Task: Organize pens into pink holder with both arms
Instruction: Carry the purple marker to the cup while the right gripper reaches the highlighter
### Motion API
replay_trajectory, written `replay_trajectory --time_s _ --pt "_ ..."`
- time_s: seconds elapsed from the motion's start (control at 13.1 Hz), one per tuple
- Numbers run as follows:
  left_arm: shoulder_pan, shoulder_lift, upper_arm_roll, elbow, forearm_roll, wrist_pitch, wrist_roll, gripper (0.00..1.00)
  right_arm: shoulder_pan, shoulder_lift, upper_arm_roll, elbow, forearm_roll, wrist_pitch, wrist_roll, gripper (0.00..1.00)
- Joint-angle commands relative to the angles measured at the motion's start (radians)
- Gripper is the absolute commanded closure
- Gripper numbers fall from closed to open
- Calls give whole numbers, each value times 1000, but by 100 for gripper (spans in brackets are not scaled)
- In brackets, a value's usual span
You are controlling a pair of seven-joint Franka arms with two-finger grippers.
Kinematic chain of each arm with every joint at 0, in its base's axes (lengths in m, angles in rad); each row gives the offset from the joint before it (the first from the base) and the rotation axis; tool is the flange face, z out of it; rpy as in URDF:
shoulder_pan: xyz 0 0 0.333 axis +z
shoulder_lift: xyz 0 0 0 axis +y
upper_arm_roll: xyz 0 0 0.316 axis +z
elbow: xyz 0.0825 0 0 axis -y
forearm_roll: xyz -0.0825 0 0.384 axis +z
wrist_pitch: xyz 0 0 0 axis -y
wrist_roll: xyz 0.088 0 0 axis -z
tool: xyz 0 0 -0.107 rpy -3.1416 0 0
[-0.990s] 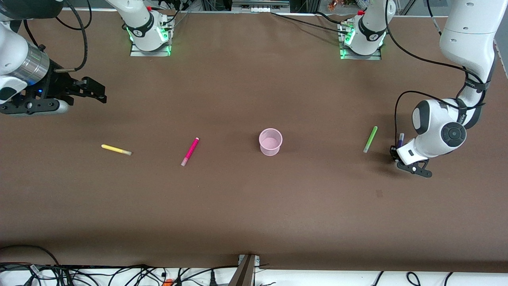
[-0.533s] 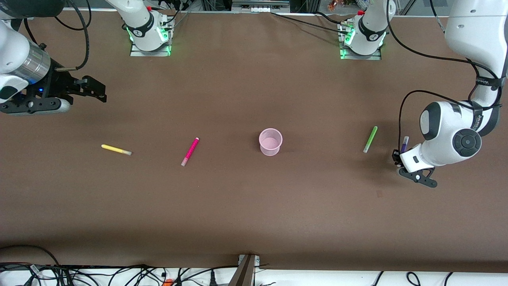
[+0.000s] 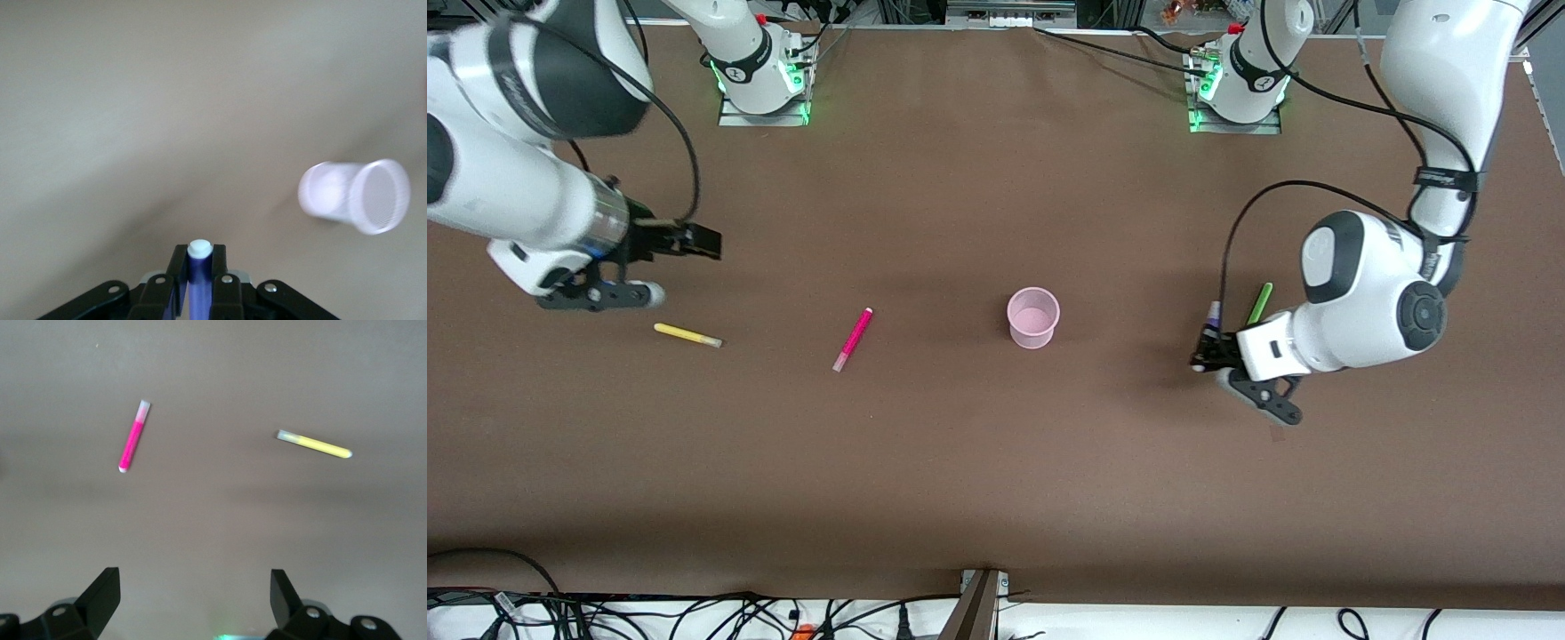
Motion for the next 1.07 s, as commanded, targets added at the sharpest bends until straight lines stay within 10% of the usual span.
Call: replay_trajectory --time_s 0.0,0.46,0.99 --pt "-33 54 -80 83 -62 83 24 100 76 81 -1 11 3 69 179 1" --pt "-190 139 -163 55 -68 476 86 100 110 265 1 -17 84 290 350 1" --pt "-190 139 -217 -12 -68 483 184 100 112 342 1 -112 175 477 378 3"
